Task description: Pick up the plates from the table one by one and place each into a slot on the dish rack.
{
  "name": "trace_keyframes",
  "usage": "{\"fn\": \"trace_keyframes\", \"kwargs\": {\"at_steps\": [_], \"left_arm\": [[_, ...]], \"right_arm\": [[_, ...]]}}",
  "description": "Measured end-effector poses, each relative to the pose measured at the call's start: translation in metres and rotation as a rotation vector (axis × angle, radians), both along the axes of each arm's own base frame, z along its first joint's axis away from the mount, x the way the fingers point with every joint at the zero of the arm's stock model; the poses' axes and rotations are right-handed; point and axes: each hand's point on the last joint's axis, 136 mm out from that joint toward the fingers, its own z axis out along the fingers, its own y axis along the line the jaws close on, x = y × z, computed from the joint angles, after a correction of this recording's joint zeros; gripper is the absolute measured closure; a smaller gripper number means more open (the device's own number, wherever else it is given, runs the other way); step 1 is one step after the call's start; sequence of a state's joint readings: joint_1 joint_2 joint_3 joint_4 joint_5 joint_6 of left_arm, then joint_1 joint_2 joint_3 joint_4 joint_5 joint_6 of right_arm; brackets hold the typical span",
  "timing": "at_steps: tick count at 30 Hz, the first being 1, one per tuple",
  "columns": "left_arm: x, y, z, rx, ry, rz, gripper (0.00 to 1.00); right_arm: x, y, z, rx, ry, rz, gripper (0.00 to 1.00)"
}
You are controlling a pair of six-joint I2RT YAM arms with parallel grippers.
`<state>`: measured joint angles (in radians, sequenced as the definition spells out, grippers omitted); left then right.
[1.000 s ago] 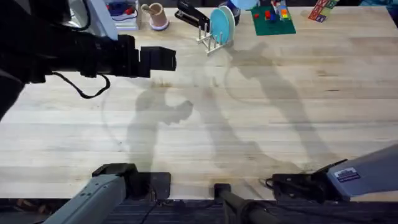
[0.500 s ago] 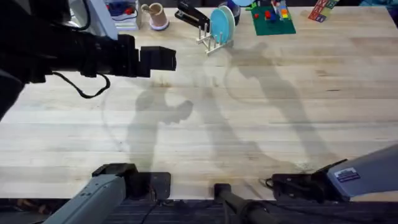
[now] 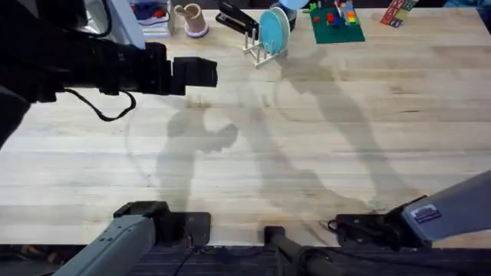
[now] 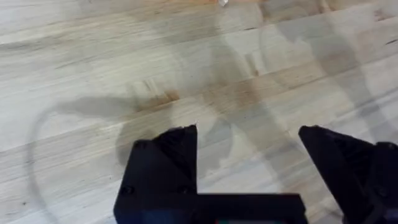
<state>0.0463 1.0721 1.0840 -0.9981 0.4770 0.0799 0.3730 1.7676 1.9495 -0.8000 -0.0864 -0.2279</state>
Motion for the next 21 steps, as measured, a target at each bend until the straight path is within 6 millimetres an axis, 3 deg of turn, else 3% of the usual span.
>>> {"fn": "trace_keyframes", "kwargs": {"at_steps": [10, 21], "left_arm": [[0.0, 0.0, 0.0, 0.0, 0.0, 0.0, 0.006], [0.0, 0.0, 0.0, 0.0, 0.0, 0.0, 0.006]], "right_arm": [[0.024, 0.022, -0.05, -0.03, 0.061, 0.018, 0.971], [0.04, 0.03, -0.07, -0.066, 0.048, 0.015, 0.971]]}}
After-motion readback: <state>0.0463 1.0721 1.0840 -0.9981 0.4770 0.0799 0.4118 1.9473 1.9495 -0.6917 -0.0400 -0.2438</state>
